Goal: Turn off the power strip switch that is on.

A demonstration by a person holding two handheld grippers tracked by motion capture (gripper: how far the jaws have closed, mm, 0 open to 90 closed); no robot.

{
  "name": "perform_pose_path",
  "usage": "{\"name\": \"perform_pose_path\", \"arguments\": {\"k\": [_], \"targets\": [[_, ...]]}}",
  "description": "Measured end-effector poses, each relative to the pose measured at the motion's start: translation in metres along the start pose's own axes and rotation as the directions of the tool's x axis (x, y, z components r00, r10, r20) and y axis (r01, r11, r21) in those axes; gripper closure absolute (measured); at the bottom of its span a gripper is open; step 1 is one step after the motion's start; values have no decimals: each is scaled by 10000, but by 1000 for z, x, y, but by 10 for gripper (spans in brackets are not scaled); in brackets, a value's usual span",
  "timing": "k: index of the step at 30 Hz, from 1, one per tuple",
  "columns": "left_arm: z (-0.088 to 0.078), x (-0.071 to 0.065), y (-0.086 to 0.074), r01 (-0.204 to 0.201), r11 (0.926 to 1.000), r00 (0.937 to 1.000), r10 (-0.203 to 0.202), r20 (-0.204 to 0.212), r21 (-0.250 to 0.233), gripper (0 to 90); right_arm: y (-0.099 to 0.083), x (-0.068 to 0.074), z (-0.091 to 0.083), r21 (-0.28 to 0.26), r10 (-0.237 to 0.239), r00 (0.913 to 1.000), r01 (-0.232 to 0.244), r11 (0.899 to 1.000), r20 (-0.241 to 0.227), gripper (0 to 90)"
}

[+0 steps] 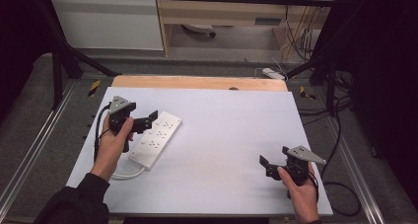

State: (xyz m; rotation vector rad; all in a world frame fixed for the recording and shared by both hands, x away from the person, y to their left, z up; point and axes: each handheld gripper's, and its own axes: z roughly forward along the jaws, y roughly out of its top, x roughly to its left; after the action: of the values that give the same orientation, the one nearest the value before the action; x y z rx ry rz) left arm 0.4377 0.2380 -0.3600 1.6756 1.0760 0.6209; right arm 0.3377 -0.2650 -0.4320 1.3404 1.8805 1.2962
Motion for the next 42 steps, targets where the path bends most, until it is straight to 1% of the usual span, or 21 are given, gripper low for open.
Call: {"name": "perform_pose_path", "arguments": {"k": [16,23,31,35,42], "targets": [[-27,-9,8,-132,9988,9994,147,327,-462,67,0,0,0,-4,-10,10000,10,10000,0,29],[-46,-12,7,-210,9977,9987,239,447,-643,63,0,0,0,-2,-19,10000,19,10000,9,29],[-69,-15,4,-282,9956,9980,331,541,-895,62,0,0,0,14,-32,10000,32,10000,35,29],[-80,-17,1,-403,9950,9973,457,580,-909,62,0,0,1,8,-20,10000,20,10000,44,29],[-95,-18,-9,-324,9936,9972,394,636,-1085,59,0,0,0,8,-25,10000,25,10000,55,29]]}}
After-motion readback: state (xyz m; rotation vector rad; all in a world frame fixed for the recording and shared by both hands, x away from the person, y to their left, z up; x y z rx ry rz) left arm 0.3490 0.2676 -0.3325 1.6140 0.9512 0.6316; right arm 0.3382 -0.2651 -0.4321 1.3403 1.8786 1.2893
